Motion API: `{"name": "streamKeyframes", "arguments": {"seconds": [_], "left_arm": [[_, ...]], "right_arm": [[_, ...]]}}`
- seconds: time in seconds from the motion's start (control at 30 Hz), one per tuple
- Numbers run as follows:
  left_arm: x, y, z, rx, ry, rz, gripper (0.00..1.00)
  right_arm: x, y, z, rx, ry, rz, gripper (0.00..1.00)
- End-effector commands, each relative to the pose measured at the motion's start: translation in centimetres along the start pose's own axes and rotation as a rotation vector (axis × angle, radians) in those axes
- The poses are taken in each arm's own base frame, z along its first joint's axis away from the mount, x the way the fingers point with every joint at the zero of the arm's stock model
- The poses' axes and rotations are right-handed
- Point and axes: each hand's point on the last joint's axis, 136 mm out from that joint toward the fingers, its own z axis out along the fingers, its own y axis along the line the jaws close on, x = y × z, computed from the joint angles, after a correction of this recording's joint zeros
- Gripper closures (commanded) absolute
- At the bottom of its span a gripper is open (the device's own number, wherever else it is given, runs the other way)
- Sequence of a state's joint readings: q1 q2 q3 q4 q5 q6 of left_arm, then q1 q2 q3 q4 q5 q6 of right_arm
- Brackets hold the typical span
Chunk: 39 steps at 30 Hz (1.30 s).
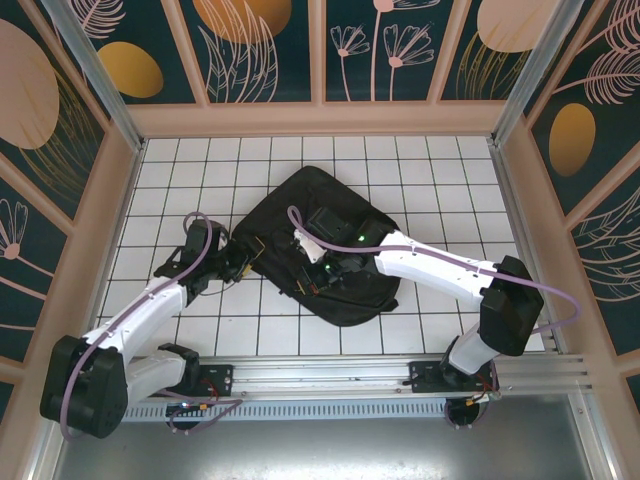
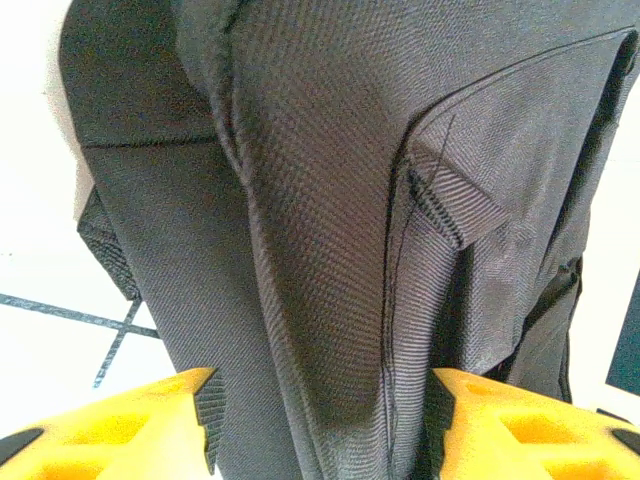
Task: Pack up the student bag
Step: Zip the student bag at the center of the table.
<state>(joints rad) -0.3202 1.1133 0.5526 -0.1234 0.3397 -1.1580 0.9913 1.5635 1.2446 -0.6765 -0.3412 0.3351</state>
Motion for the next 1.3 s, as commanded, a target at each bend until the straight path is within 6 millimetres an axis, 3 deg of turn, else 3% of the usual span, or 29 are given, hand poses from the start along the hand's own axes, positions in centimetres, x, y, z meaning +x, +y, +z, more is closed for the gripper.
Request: {"name": "streamKeyframes", "arguments": {"seconds": [0.0, 0.2, 0.37, 0.5, 0.9, 1.27], "left_arm": [[0.0, -1.0, 0.4, 0.040, 0.009, -0.005, 0.46], [-0.7, -1.8, 0.8, 0.045, -0.005, 0.001, 0.58], [-1.5, -2.2, 1.2, 0.025, -0.019, 0.005, 0.87], [-2.3, -2.9, 1.1, 0.003, -0.042, 0.026, 1.00], [-4.7, -2.5, 0.7, -0.049, -0.096, 0.021, 1.00], [-6.8, -2.0, 0.0, -0.074, -0.128, 0.025, 1.00]], "right_arm": [[-0.1, 0.5, -0.1, -0.010, -0.021, -0.003, 1.00], [0.0, 0.2, 0.1, 0.020, -0.017, -0.010, 1.00], [0.6, -0.4, -0.2, 0.104, -0.005, -0.058, 1.00], [1.5, -0.9, -0.4, 0.187, 0.022, -0.118, 1.00], [2.1, -1.2, -2.3, 0.231, -0.028, -0.117, 1.00], [4.3, -2.9, -3.8, 0.279, -0.035, -0.094, 1.00]]}}
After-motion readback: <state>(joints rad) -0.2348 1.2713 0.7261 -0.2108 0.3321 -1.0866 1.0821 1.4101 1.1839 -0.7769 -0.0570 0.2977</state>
